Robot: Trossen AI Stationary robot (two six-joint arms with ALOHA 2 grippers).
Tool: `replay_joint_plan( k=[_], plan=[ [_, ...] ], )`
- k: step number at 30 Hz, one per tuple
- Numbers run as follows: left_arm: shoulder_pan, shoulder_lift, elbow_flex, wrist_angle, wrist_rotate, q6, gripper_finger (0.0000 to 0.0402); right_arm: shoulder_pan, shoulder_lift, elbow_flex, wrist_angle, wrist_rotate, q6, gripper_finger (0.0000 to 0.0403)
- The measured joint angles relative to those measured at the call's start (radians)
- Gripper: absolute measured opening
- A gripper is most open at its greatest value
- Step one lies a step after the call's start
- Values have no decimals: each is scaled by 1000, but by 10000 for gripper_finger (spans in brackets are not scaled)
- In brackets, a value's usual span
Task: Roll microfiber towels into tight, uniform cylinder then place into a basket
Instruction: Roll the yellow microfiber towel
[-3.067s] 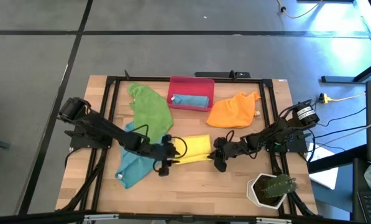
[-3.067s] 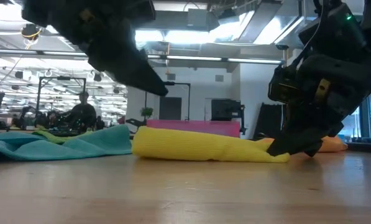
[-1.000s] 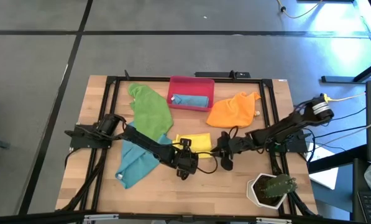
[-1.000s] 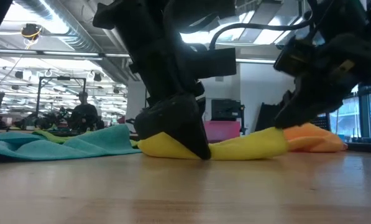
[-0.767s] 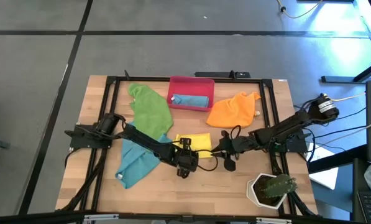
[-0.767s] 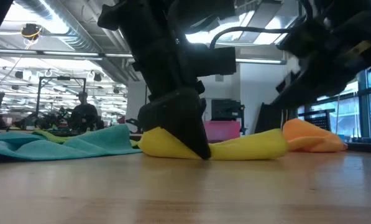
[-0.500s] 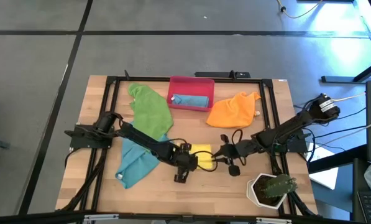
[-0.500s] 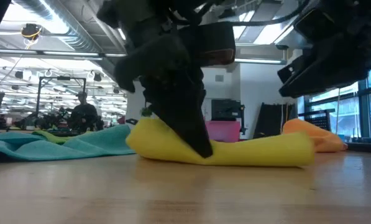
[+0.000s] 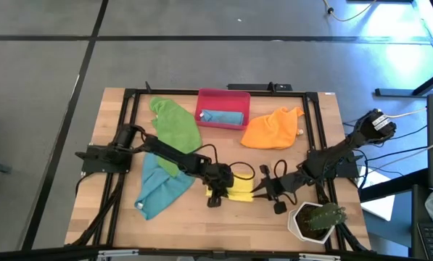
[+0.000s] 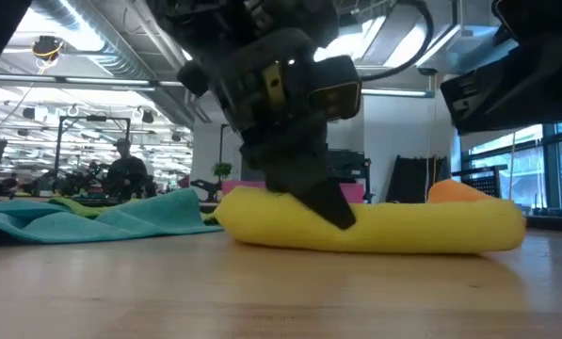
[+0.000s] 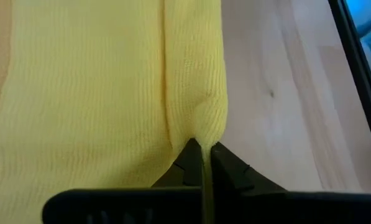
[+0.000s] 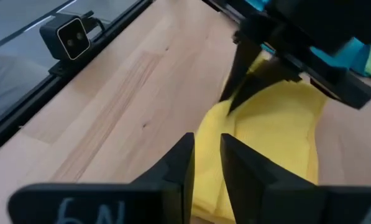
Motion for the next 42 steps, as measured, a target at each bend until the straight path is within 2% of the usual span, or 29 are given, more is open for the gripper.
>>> replay_joint_plan(
  k=[4, 12, 17, 22, 27, 33, 37, 42],
  plan=[
    [20, 0, 0, 6, 14, -46, 0, 13, 26, 1, 38, 15, -20, 113],
    [41, 0, 2, 71, 88, -60, 0, 16, 132, 21, 99, 23, -17, 217],
    [59, -2, -74, 223, 123, -105, 0, 16, 219, 85, 86, 42, -46, 233],
    [75, -2, -196, 414, 140, -216, 0, 16, 313, 138, 51, 137, -57, 221],
    [73, -8, -237, 459, 143, -235, 0, 12, 359, 170, -16, 244, -45, 211],
    [77, -5, -241, 506, 197, -267, 0, 12, 355, 175, -29, 265, -39, 190],
    [82, -5, -241, 512, 218, -290, 0, 7, 354, 176, -57, 265, 40, 145],
    [82, -4, -241, 510, 212, -280, 0, -14, 354, 176, -107, 253, 132, 49]
  ],
)
